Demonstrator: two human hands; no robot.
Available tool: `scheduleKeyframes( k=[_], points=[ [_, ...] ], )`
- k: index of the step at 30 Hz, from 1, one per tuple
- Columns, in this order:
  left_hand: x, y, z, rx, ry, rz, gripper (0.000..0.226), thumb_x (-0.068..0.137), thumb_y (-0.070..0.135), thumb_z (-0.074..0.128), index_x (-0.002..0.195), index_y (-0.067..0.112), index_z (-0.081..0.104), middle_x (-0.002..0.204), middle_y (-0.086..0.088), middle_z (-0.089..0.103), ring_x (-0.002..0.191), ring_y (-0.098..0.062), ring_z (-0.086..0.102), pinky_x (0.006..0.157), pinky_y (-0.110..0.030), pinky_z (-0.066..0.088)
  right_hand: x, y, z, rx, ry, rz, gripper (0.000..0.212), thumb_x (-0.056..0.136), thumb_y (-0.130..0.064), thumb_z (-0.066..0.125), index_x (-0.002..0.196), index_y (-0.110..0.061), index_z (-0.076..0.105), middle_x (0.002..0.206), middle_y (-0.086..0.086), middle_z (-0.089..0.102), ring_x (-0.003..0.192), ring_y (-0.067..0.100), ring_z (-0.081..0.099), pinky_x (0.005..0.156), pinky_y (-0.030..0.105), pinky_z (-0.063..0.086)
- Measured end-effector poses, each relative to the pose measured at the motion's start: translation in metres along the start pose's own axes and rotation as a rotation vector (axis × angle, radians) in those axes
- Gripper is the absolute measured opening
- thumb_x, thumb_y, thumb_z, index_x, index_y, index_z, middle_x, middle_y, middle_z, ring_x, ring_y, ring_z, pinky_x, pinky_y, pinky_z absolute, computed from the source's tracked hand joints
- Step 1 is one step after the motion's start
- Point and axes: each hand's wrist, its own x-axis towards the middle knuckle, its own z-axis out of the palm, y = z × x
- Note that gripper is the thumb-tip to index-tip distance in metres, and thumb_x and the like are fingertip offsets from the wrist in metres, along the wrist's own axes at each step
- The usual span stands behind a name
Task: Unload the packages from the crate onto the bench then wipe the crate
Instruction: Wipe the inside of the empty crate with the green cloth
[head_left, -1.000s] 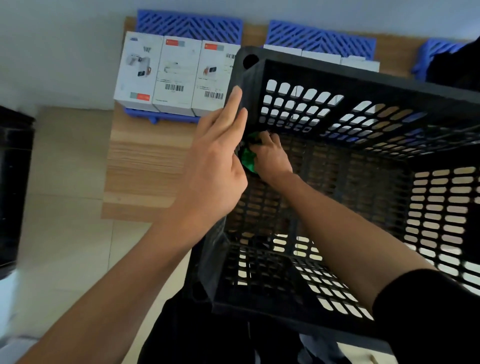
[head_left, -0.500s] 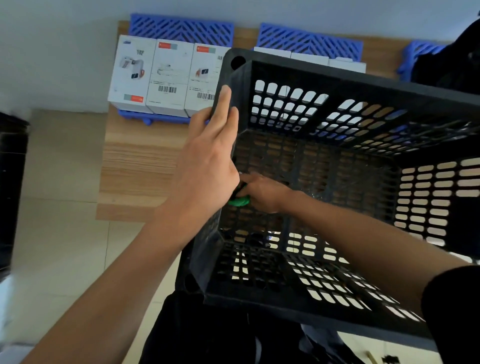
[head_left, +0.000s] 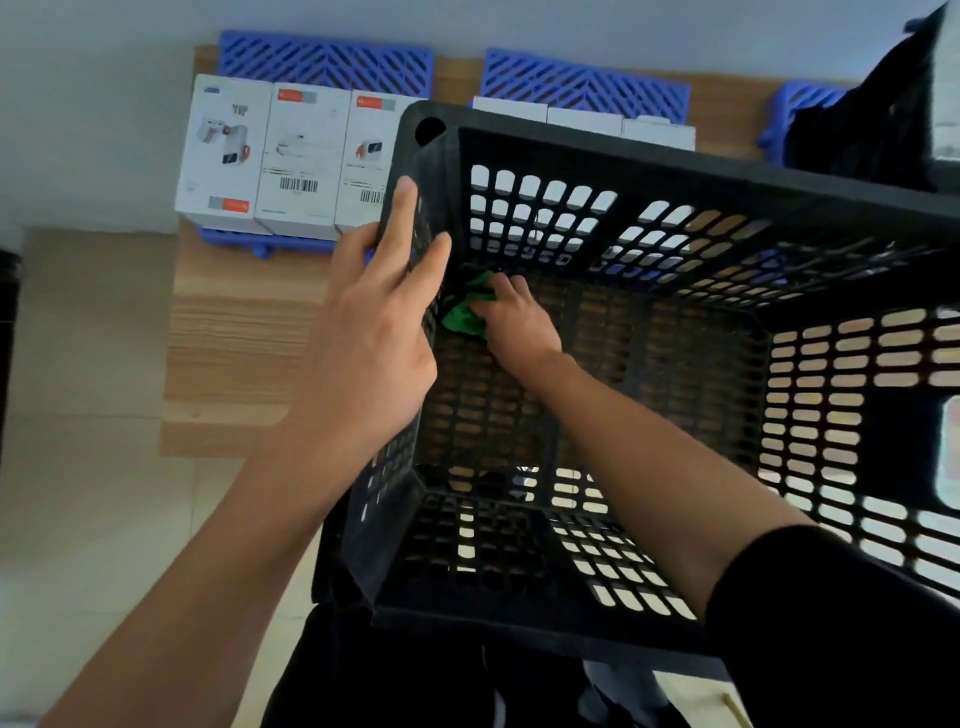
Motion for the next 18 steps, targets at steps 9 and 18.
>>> scheduleKeyframes(
  k=[9,18],
  points=[
    [-0.001,-0.001,0.002,-0.021,0.022,-0.002,0.058,0.080,-0.020,0.053,0.135,-0.004,0.060,0.163,-0.019,0.031,0.127,-0.044,0.046,0.097,-0.043,0.049,-0.087,0.126,-0.014,-0.051,-0.001,0.346,0.046,0.093,-0.006,0.058,0.135,-0.023,0.065,0.126,0.012,0.045,0.127,0.036,0.037,0.091,0.049,0.052],
    [-0.002,0.015,0.002,0.204,-0.015,0.094,0.044,0.094,0.017,0.060,0.137,0.012,0.061,0.161,-0.019,0.035,0.150,-0.040,0.026,0.118,-0.061,0.022,-0.068,0.078,-0.034,0.113,0.226,0.191,0.054,0.085,0.001,0.058,0.137,-0.014,0.063,0.131,0.018,0.053,0.121,0.040,0.048,0.087,0.053,0.056]
  ],
)
